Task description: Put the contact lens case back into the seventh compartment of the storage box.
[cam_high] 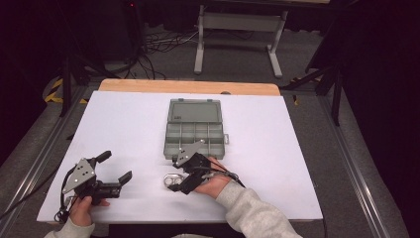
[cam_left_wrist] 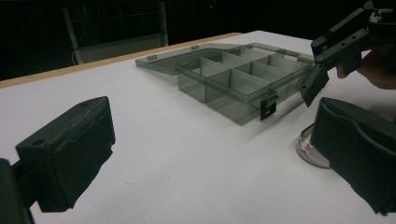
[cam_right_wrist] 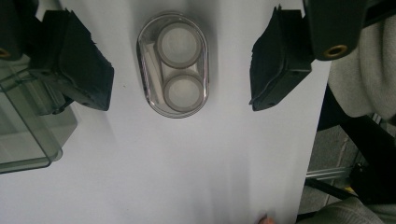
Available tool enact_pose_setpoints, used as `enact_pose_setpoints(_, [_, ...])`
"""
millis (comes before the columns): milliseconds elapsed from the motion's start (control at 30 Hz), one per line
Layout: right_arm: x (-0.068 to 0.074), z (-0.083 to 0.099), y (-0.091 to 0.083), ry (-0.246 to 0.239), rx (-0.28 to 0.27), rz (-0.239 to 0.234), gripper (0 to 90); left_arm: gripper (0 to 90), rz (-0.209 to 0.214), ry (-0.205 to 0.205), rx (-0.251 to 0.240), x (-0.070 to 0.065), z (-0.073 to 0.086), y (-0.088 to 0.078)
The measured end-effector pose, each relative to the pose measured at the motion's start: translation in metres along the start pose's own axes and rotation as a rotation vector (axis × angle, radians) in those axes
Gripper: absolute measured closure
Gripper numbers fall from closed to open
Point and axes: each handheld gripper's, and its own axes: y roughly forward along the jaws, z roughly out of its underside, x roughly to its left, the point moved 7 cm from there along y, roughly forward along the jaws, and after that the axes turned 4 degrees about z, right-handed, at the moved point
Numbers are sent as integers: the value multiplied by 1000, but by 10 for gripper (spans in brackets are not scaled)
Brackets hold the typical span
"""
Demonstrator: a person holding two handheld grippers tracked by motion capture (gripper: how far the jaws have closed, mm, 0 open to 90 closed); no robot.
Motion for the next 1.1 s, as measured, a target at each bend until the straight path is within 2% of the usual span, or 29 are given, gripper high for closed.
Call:
enact_pose_setpoints(167, [1, 3, 5, -2, 33, -6, 271, 5, 0, -1, 1, 0, 0, 0])
enact_pose_setpoints(333, [-1, 6, 8, -24, 55, 6, 303, 5, 2, 6, 10, -1, 0, 0])
enact_pose_setpoints(633, [-3, 11, 12, -32, 99, 20, 356, 5, 3, 6, 10, -1, 0, 0])
enact_pose_setpoints(1100, [-2, 14, 17, -69, 137, 36, 449, 5, 2, 4, 9, 0, 0, 1])
